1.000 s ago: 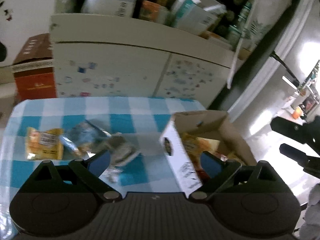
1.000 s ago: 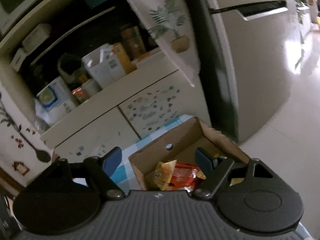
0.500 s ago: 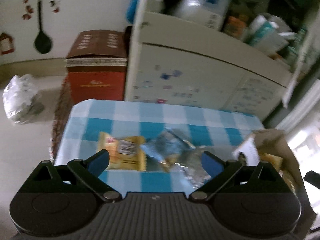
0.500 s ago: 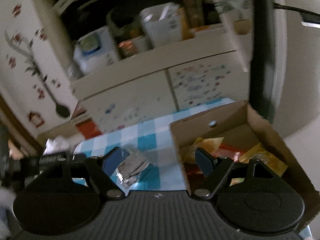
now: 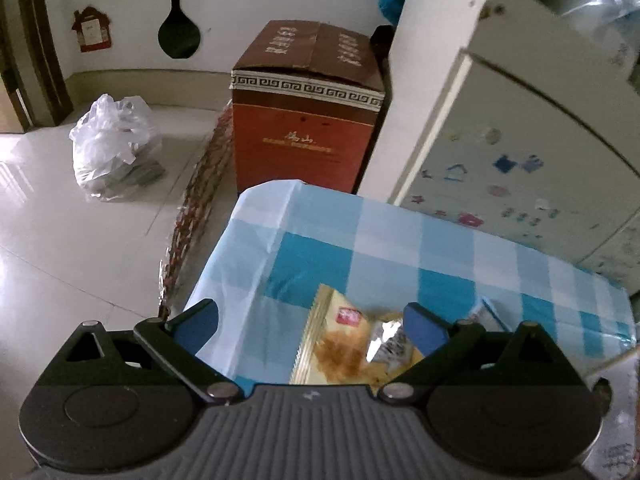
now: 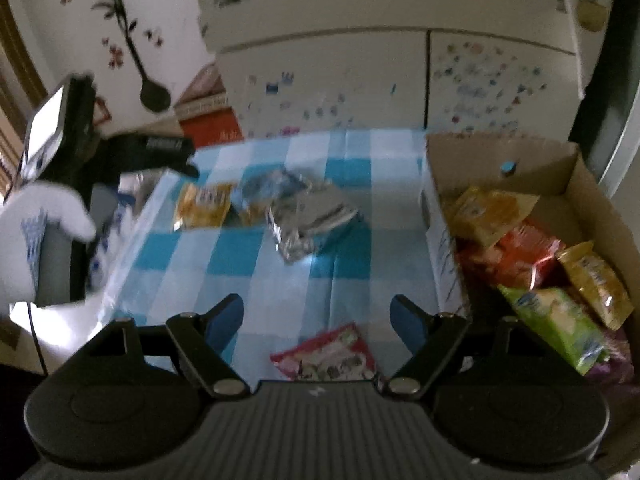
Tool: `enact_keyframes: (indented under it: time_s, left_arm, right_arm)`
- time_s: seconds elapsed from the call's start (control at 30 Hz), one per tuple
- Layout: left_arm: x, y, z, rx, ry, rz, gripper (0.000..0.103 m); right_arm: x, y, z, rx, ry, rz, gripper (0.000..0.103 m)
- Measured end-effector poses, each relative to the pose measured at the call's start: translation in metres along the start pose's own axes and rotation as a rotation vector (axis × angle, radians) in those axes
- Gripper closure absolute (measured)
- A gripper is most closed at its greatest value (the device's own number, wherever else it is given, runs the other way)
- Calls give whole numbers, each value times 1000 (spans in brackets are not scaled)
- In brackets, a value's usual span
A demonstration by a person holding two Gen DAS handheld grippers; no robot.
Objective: Organize snacks
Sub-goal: 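Withdraw both tools from the box back over the table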
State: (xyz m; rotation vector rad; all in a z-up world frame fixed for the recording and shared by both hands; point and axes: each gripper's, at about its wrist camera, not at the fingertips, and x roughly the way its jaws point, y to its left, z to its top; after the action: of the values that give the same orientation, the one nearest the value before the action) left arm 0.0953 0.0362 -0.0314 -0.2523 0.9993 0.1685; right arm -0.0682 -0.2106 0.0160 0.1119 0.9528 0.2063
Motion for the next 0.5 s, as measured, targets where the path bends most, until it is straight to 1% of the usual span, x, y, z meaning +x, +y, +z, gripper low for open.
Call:
enact_keyframes:
  time_s: [0.1, 0.2, 0.33, 0.5]
  left_arm:
    - [12, -1, 4, -1, 3, 11, 2]
    - [23, -2, 8, 4, 4, 40, 2]
    - [37, 3, 9, -3, 28, 66, 2]
    - [38, 3, 2, 62, 42, 108, 2]
  right_arm:
    - [10, 3, -6, -10, 35, -17, 22]
    - [17, 4, -10, -17, 61, -30, 22]
    - [24, 4, -12, -18, 83, -47, 22]
    - [34, 4, -13, 1, 109, -63, 18]
